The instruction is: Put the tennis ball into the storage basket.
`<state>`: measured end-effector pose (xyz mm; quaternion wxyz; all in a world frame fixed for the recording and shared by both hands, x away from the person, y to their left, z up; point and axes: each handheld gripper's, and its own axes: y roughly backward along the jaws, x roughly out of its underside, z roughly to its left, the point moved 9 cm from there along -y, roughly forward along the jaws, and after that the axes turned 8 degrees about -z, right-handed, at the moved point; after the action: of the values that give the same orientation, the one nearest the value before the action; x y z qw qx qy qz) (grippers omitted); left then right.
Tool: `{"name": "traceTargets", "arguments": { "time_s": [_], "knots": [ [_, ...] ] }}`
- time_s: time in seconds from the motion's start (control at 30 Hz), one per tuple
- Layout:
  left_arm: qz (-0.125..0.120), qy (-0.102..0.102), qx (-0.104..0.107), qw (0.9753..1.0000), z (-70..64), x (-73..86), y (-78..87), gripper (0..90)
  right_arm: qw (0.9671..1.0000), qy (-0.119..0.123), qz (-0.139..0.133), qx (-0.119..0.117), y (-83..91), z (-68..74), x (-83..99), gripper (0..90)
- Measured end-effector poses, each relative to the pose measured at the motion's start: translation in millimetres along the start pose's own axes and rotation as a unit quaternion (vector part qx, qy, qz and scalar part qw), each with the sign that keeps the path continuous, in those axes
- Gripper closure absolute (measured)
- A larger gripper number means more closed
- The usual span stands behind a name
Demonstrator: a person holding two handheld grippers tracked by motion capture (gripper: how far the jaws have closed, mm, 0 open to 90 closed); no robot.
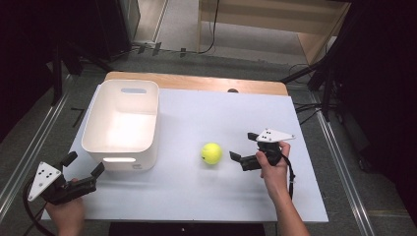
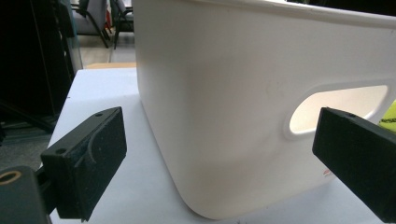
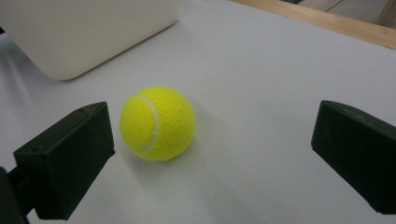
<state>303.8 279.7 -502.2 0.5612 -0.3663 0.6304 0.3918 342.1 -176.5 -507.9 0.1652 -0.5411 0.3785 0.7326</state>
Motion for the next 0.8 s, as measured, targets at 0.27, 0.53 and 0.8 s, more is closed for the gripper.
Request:
{"name": "traceTargets", "arguments": {
  "time_s": [0.27,0.53,0.8],
  "knots": [
    [0.002,-0.003,0.001,1.0000,-0.3,0.3,-0.1,2.8,0.9998,0.006,0.014,-0.015,-13.8,5.3,-2.8,0.0],
    [0.001,-0.001,0.001,1.0000,-0.1,0.2,0.2,2.8,0.9993,0.008,0.027,-0.026,-25.1,8.7,-4.4,0.0],
    [0.000,0.000,0.001,1.0000,0.0,-0.1,0.0,2.8,0.9964,0.009,0.066,-0.052,-39.3,17.0,-2.6,0.0]
  ]
}}
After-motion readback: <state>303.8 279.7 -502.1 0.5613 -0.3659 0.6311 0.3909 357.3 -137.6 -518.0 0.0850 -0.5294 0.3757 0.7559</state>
